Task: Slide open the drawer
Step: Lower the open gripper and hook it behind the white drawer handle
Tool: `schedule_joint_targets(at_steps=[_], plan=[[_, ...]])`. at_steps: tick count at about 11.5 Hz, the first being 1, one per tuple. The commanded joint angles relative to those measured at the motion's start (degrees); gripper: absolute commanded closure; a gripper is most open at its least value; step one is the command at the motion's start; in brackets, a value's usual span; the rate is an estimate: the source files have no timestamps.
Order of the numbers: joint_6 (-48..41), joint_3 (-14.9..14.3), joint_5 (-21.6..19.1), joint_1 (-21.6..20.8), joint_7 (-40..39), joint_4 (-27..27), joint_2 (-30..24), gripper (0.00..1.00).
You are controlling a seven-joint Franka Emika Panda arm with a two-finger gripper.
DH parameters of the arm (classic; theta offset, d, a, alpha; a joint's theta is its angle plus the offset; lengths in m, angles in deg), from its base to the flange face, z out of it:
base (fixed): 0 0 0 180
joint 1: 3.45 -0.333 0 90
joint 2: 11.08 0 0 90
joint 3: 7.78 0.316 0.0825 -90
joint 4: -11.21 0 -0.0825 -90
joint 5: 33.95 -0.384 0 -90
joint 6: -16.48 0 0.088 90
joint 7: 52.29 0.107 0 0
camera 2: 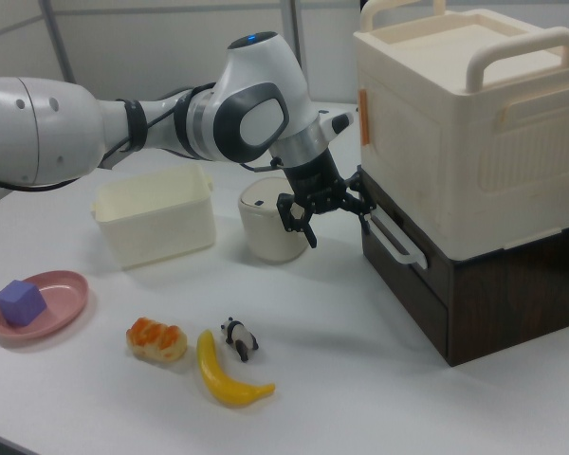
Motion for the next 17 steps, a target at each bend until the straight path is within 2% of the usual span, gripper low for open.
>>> schedule_joint_targets(at_steps=[1,7,15,17], plan=[[-0.5,0.2,-1.0,0.5,0.9,-1.5,0.6,0.0],[8.7,-0.6,-0.4,2.8,2.7,-1.7,3.4,0.0],[9.6,-0.6,-0.1,3.4,2.7,-1.8,6.1,0.0],[12.1,-0.6,-0.2,3.7,2.8,-2.8,6.9,0.0]])
